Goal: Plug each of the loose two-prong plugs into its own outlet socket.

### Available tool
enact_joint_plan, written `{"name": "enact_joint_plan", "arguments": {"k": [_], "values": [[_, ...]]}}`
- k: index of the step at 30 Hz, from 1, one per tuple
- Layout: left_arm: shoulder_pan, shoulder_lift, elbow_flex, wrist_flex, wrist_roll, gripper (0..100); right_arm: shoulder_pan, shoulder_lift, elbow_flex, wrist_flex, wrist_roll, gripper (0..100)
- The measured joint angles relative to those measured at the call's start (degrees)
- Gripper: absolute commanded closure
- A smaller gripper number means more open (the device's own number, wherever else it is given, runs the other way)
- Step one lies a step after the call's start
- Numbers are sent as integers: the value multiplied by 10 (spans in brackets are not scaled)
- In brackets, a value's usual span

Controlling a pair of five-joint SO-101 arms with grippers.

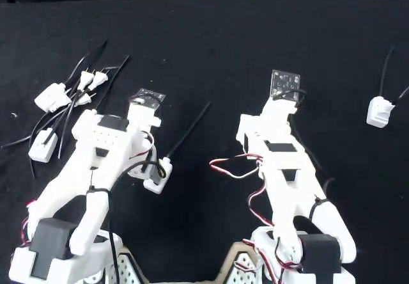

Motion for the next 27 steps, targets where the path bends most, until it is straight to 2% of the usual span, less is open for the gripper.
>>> {"name": "enact_joint_plan", "arguments": {"k": [10, 20, 27], "values": [[-55, 0, 4, -30, 2, 736, 0, 0, 0, 0, 0, 878], [-75, -5, 19, -69, -11, 736, 0, 0, 0, 0, 0, 878], [-155, 3, 21, -84, -30, 736, 0, 0, 0, 0, 0, 878]]}}
